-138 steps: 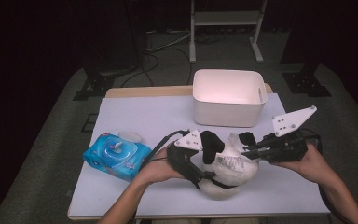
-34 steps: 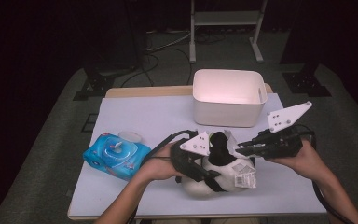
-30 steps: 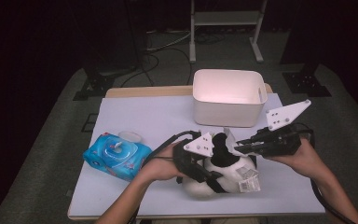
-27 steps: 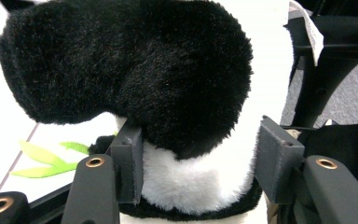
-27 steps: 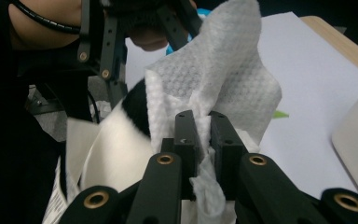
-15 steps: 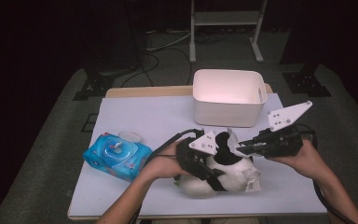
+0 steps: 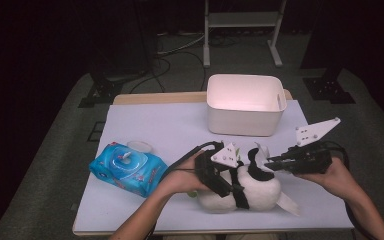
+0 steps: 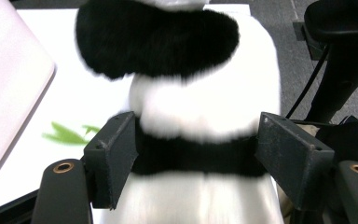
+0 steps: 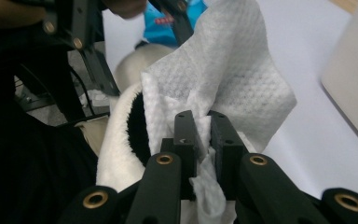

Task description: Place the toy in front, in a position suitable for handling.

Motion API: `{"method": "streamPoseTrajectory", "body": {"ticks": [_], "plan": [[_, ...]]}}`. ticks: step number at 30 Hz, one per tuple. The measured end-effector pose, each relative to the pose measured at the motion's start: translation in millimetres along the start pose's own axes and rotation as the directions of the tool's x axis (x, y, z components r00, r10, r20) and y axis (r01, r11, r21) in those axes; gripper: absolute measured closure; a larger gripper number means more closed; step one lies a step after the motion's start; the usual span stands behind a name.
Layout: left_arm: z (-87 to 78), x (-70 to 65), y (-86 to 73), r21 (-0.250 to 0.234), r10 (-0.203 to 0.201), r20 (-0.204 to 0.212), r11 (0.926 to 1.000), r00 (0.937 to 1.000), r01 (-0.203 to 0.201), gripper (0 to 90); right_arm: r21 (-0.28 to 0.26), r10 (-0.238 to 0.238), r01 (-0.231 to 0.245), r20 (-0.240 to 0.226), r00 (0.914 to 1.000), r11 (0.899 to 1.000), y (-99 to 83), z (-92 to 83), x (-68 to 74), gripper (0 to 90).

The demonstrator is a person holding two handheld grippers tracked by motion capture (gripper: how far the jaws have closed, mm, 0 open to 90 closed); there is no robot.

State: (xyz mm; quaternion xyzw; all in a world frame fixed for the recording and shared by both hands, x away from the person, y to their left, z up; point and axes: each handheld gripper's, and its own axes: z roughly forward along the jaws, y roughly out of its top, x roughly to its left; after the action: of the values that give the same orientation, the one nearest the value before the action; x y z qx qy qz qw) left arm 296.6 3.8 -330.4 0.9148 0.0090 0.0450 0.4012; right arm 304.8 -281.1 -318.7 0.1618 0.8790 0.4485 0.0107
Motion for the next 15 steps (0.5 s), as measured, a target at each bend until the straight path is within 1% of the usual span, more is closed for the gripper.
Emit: {"method": "streamPoseTrajectory", "body": {"ticks": [1,2,3,4,5,6,7,8,9,10,11,12,13,15], "plan": [[-0.3,-0.5,-2.4,0.002,-0.006,-0.002,1.0,1.0,0.006,27.6,-0.001,0.006,-0.006,0.004,1.0,1.0,-3.5,-0.8,-1.3,81.8],[-0.2,-1.2,-4.1,0.008,-0.01,-0.004,0.9999,0.9999,0.01,26.2,-0.003,0.024,-0.024,0.01,0.9997,1.0,-9.5,-1.6,-3.0,81.7],[0.5,-1.6,-7.5,0.03,-0.007,-0.014,0.9995,0.9999,0.007,24.3,0.0,0.032,-0.032,0.013,0.9994,0.999,-13.1,-2.1,-4.0,81.7],[1.5,-2.2,-10.2,0.05,-0.008,-0.033,0.9987,0.9994,0.009,21.1,0.006,0.041,-0.041,0.018,0.999,0.999,-18.5,-2.4,-5.6,81.5],[2.0,-2.5,-12.7,0.063,-0.01,-0.04,0.9979,0.9992,0.013,19.9,0.011,0.048,-0.049,0.021,0.9986,0.999,-22.5,-2.9,-6.6,81.4],[1.5,-2.3,-14.9,0.061,-0.018,-0.027,0.998,0.9995,0.02,19.5,0.006,0.062,-0.063,0.015,0.9979,0.998,-26.1,-3.5,-7.7,81.2],[1.3,-2.7,-16.3,0.052,-0.028,-0.023,0.9982,0.9994,0.029,19.3,-0.006,0.074,-0.074,0.003,0.9972,0.997,-28.8,-4.2,-9.2,81.0],[0.6,-3.0,-17.2,0.057,-0.021,-0.03,0.9981,0.9993,0.023,19.3,-0.006,0.078,-0.078,0.001,0.9969,0.997,-30.2,-4.8,-10.0,80.9],[0.3,-3.4,-17.8,0.065,-0.023,-0.031,0.9976,0.9993,0.025,19.3,-0.001,0.082,-0.082,0.006,0.9967,0.997,-31.1,-5.2,-10.7,80.9],[0.2,-3.1,-18.1,0.066,-0.027,-0.026,0.9974,0.9993,0.028,20.3,0.004,0.077,-0.077,0.009,0.997,0.997,-30.9,-5.9,-10.7,80.9],[0.6,-2.8,-18.4,0.068,-0.025,-0.027,0.9973,0.9993,0.027,23.2,0.009,0.064,-0.064,0.01,0.9979,0.998,-29.3,-6.0,-9.5,80.9],[1.0,-2.6,-18.8,0.071,-0.021,-0.02,0.9972,0.9996,0.023,28.6,0.019,0.048,-0.049,0.018,0.9987,0.999,-26.5,-5.6,-7.0,81.0],[1.7,-2.4,-19.1,0.069,-0.022,-0.017,0.9973,0.9996,0.023,31.9,0.031,0.035,-0.036,0.025,0.9991,0.999,-23.1,-4.6,-3.9,81.0],[3.7,-2.1,-19.4,0.057,-0.034,-0.027,0.9977,0.9991,0.035,34.7,0.046,0.004,-0.005,0.032,0.9995,0.999,-16.9,-2.1,2.0,81.1]]}}
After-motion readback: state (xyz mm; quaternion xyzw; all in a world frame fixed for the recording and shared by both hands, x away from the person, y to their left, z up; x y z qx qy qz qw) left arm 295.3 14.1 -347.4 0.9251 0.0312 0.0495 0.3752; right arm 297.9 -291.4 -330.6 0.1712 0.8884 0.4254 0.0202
